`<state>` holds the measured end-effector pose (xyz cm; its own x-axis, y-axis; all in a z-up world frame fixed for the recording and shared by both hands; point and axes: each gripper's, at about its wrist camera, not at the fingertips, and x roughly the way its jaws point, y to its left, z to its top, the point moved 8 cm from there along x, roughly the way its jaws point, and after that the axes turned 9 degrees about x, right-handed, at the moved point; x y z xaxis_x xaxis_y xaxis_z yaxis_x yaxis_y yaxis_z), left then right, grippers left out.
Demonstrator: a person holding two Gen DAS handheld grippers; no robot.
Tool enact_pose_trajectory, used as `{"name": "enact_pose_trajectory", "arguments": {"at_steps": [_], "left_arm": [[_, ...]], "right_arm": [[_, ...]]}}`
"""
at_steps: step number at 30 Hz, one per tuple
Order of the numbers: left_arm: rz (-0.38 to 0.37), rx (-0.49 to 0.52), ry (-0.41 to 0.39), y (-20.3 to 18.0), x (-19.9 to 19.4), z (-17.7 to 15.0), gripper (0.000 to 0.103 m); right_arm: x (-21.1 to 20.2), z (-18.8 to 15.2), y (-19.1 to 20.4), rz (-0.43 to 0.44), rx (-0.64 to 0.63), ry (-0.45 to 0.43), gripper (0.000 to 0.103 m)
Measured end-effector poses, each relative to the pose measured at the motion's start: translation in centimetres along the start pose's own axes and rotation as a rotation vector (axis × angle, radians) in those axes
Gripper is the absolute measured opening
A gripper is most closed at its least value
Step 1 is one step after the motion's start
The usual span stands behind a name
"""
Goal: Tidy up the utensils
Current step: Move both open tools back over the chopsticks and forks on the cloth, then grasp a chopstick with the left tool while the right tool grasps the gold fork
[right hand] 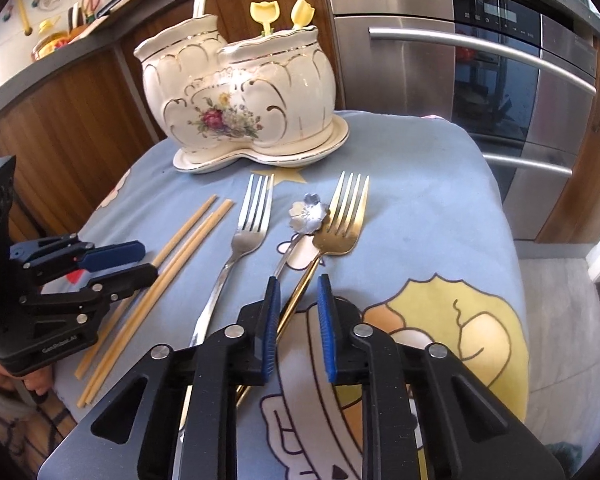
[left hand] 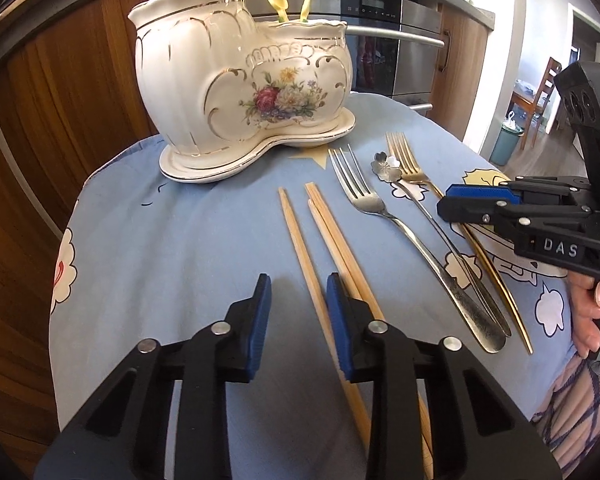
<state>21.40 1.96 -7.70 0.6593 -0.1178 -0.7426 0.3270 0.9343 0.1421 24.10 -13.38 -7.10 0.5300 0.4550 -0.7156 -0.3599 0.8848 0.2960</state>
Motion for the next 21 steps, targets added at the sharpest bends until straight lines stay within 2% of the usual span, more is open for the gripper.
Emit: {"name": "enact_pose_trajectory", "arguments": {"at_steps": [8,14,21], "left_arm": [[-0.005,-0.018,0.005,0.3,0.1,-0.1,0.022],[-0.01,-0.005,0.019,0.4,0.3,0.0,0.019],[-0.018,0.031,0.075,1.0,0.4,0.0,0.015]], "right_arm": [[0.2,0.9,-1.4,-0.061,-0.051,0.05,0.016],[1.0,1.5,-2.0,-0.064,-0.071,0.151,0.02],[1.5,2.0,-2.5,-0.067,-0.138,0.231,0.019]]}}
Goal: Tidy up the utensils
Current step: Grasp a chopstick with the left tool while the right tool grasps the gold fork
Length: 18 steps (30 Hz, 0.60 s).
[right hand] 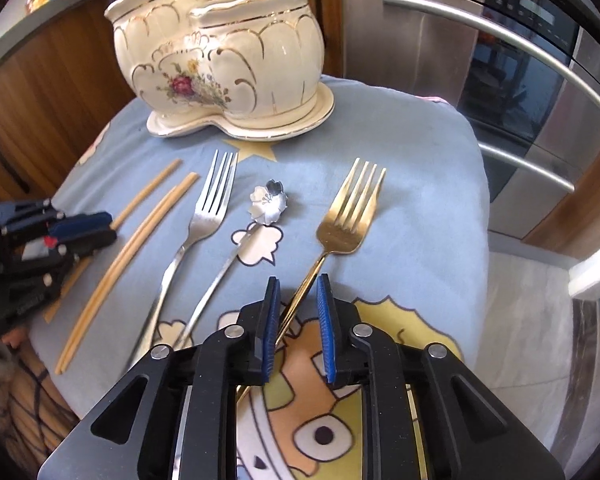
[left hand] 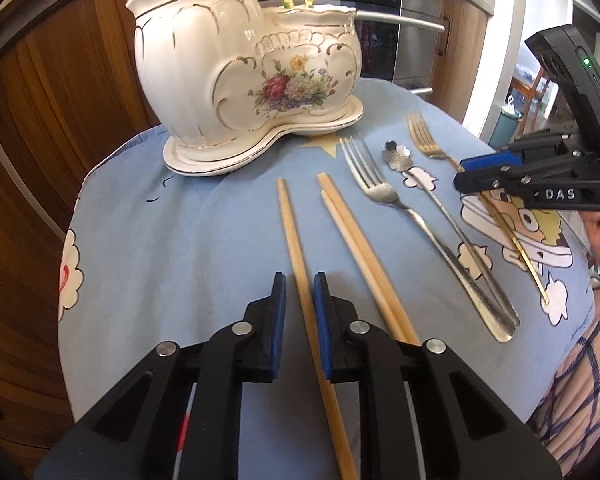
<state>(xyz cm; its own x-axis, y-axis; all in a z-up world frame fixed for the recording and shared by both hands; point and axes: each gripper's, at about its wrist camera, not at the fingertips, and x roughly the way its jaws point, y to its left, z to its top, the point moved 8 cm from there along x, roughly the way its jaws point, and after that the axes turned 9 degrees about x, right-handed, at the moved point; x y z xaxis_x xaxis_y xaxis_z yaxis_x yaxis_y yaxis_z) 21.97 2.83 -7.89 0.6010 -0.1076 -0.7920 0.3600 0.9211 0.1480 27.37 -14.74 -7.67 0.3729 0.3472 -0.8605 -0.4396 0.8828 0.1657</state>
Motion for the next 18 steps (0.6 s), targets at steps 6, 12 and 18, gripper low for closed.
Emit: {"name": "enact_pose_trajectory", "arguments": {"at_steps": [6,12,18], "left_arm": [[0.009,0.077,0.09,0.9,-0.1,-0.3,0.014],[-0.01,0.115,0.173,1.2,0.3,0.3,0.015],[-0.054,0.095,0.234,1.5,0.9,1.0,0.015]], "right_arm": [[0.0,-0.2,-0.7,-0.046,-0.093,0.058,0.016],[0.3,0.4,-1.5,-0.063,-0.091,0.102,0.025],[0.5,0.5,-1.6,-0.049,-0.047,0.102,0.029]]}}
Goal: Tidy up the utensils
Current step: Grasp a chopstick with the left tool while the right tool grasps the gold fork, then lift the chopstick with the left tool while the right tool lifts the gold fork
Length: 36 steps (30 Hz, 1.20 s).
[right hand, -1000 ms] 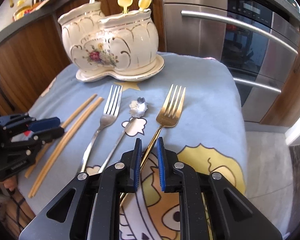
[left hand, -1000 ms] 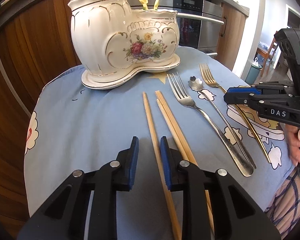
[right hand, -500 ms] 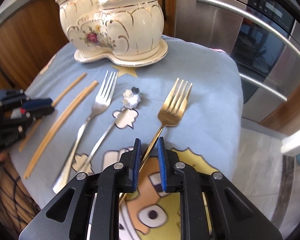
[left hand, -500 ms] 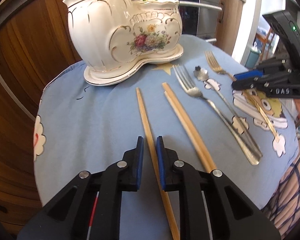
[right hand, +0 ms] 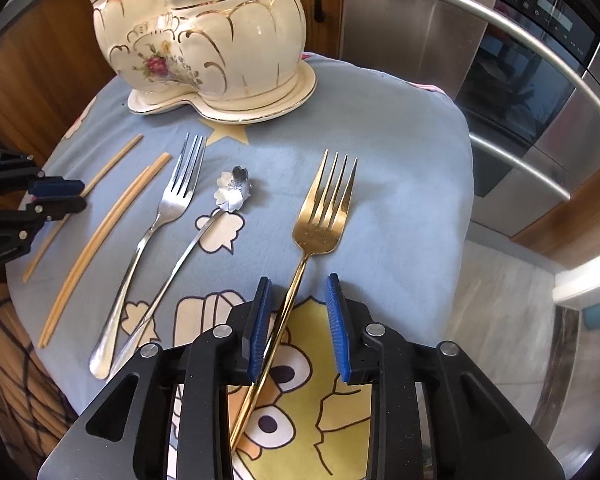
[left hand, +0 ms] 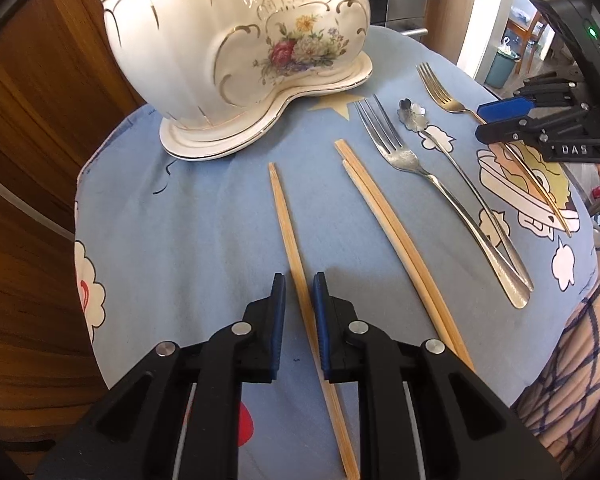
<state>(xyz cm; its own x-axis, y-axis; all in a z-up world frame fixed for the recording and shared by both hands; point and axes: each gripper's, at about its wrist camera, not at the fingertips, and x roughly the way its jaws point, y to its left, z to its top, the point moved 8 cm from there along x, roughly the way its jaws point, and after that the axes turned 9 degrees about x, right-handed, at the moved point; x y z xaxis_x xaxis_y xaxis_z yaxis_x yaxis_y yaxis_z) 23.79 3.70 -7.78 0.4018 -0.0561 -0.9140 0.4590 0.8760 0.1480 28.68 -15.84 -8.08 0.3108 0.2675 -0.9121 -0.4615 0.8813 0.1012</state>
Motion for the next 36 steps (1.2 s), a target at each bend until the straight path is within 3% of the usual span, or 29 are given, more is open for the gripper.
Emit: {"name": "enact_pose_trajectory", "arguments": {"at_steps": [4,6,8,14,21,27,36], "left_arm": [[-0.013,-0.006,0.009,0.0,0.1,0.2,0.014],[-0.023,-0.001,0.005,-0.2,0.1,0.2,0.008],[-0.025,-0.002,-0.004,-0.4,0.0,-0.1,0.006],[-0.019,-0.039,-0.071,-0.2,-0.5,-1.4,0.006],[-0.018,-0.105,-0.232,0.5,-3.7,-2.3,0.006],[0.025,-0.209,-0.379,2.5,-7.2,-3.1,0.006],[0.1,-0.28,-0.583,4.3,-12.3,-1.2,0.006]], "right_arm": [[0.0,0.0,0.0,0.003,0.009,-0.006,0.029],[-0.1,-0.1,0.0,0.005,0.009,-0.016,0.025],[-0.3,-0.3,0.1,0.028,0.016,-0.024,0.013],[-0.6,-0.5,-0.4,0.05,0.056,-0.056,0.009],[-2.5,0.0,-1.0,0.077,0.098,-0.148,0.007],[-4.5,0.4,-1.0,0.108,0.115,-0.233,0.007],[-9.0,1.0,1.1,0.166,0.096,-0.392,0.006]]}}
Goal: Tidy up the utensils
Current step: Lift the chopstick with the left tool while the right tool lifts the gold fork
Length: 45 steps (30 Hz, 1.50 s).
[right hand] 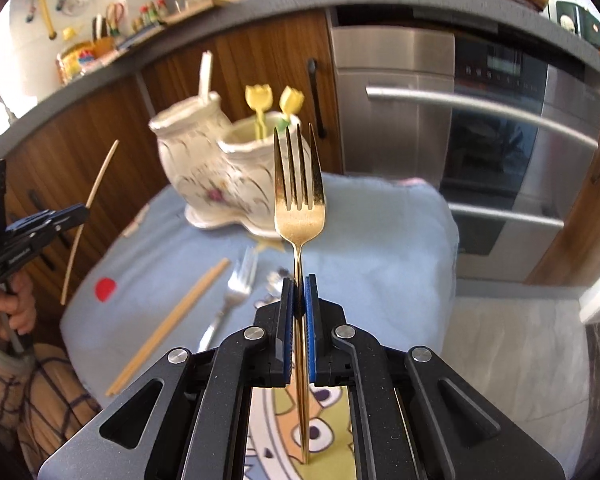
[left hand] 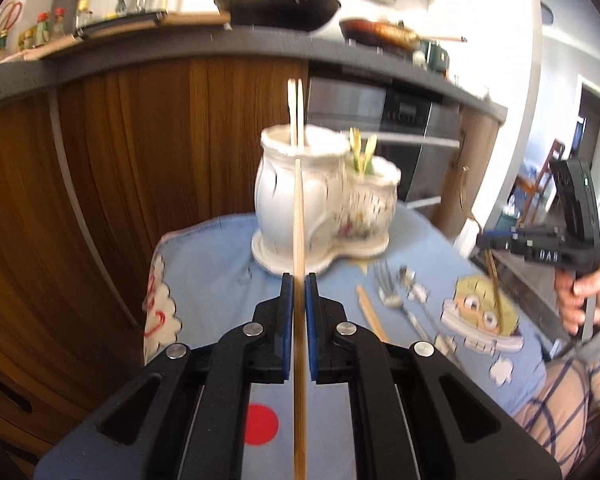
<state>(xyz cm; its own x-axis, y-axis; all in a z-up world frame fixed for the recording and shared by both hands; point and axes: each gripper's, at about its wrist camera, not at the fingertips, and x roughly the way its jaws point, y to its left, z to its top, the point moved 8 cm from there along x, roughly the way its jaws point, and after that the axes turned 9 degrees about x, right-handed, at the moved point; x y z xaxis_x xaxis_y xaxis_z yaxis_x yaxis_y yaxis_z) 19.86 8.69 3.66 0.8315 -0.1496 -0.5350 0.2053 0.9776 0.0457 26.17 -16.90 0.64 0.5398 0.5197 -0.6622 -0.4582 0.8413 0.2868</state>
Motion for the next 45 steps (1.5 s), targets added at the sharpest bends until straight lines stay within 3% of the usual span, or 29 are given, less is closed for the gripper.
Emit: {"name": "enact_pose_trajectory", "arguments": {"at_steps": [14,30,45], "left_arm": [[-0.02,-0.066,-0.181,-0.2,-0.4,5.4,0.006],[-0.051,-0.168,-0.35,3.1,1.1,12.2,0.006],[0.016,-0.164,-0.499,4.0,2.2,17.9,0.006]], "right_arm": [[-2.5,3.7,3.0,0.036,-0.029,-0.167,0.006],[-5.9,13.5,7.4,0.17,-0.042,-0.431,0.006],[-3.7,17.0,7.3,0.172,-0.015,-0.479,0.006]]}}
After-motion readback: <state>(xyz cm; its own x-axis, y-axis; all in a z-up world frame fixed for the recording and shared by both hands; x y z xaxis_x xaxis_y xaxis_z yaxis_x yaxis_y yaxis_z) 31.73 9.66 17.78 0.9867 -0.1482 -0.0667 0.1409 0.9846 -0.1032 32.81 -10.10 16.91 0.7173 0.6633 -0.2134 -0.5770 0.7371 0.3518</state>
